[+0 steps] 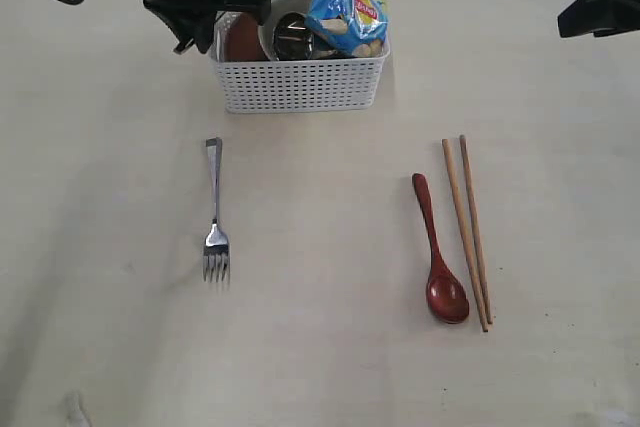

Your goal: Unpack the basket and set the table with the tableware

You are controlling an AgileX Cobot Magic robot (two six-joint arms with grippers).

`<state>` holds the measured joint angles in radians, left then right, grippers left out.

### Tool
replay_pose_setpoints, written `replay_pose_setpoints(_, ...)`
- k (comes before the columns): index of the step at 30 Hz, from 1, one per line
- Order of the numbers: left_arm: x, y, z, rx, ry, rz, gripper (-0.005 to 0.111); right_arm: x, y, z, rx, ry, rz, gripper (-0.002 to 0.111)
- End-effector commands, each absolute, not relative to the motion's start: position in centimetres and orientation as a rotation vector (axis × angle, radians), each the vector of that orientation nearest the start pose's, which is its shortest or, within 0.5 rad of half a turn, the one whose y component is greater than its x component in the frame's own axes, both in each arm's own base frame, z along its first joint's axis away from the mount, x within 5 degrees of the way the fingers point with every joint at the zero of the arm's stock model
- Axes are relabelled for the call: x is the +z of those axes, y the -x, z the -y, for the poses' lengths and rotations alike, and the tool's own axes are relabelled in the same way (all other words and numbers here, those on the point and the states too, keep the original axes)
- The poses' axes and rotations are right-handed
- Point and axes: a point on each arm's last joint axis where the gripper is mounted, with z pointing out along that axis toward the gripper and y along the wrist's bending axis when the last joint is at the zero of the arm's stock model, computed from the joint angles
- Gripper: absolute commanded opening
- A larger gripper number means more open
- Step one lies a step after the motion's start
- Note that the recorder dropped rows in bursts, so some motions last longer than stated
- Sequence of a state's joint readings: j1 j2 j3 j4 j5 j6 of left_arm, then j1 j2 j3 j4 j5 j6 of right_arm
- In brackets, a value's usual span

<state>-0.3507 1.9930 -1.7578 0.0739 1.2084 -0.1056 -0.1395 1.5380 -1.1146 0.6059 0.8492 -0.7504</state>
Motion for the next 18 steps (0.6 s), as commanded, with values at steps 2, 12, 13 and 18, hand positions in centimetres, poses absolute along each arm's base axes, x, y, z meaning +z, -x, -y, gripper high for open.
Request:
replay_pose_setpoints(2,27.8,-39.1,13.5,0.051,-0.488,-2.847,0.000,27.4,-31.4,0.6,0.420,0.367,-2.504,0.044)
replay_pose_setpoints(12,31.4,-37.1,14.2,-0.099,-0.918,-2.657,0.000,28.3,-31.2,-1.0,0.580,0.633,-2.327,0.044)
replay_pose_setpoints(13,31.9,-36.8,14.4,-0.125,-0.956,-2.629,0.000,28.2,-31.1,-1.2,0.578,0.705,-2.309,0.044)
replay_pose_setpoints(18,34.2,-35.3,15.5,-0.322,-1.103,-2.477,0.000,28.3,-30.4,-1.9,0.601,0.965,-2.214,0.044)
